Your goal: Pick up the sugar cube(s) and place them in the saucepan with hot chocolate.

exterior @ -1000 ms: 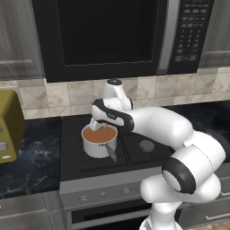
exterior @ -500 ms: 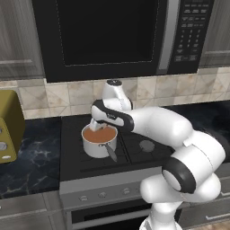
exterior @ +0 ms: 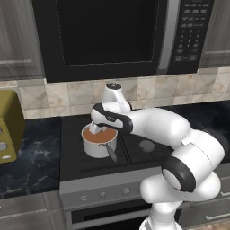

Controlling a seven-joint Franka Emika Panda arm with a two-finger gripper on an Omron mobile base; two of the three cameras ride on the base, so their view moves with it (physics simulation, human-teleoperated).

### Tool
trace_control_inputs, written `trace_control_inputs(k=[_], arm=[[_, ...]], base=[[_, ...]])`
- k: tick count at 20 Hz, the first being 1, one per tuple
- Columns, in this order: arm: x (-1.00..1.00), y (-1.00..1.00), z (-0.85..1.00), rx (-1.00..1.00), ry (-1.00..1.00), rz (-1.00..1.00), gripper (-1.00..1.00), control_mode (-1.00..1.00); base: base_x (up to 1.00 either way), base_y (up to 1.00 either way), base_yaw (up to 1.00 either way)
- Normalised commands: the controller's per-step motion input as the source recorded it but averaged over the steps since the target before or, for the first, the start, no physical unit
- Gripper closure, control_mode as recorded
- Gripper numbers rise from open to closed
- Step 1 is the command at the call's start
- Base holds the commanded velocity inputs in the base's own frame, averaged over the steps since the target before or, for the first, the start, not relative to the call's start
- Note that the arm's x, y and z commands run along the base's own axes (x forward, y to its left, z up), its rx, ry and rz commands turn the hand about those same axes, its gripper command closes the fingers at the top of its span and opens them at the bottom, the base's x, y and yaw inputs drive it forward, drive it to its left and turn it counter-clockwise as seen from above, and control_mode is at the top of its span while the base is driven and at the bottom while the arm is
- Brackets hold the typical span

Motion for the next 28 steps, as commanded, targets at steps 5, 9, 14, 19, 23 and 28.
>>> trace_control_inputs(k=[5,9,14,19,23,28], arm=[[0.02,0.00,-0.01,0.00,0.00,0.00,1.00,-1.00],[0.05,0.09,-0.01,-0.01,0.00,0.00,1.00,-1.00],[0.18,0.13,0.00,-0.02,0.00,0.00,1.00,-1.00],[0.14,0.08,-0.11,0.00,0.00,0.00,1.00,-1.00],[0.00,0.00,-0.24,0.00,0.00,0.00,1.00,-1.00],[0.00,0.00,-0.24,0.00,0.00,0.00,1.00,-1.00]], base=[[0.00,0.00,0.00],[0.00,0.00,0.00],[0.00,0.00,0.00],[0.00,0.00,0.00],[0.00,0.00,0.00],[0.00,0.00,0.00]])
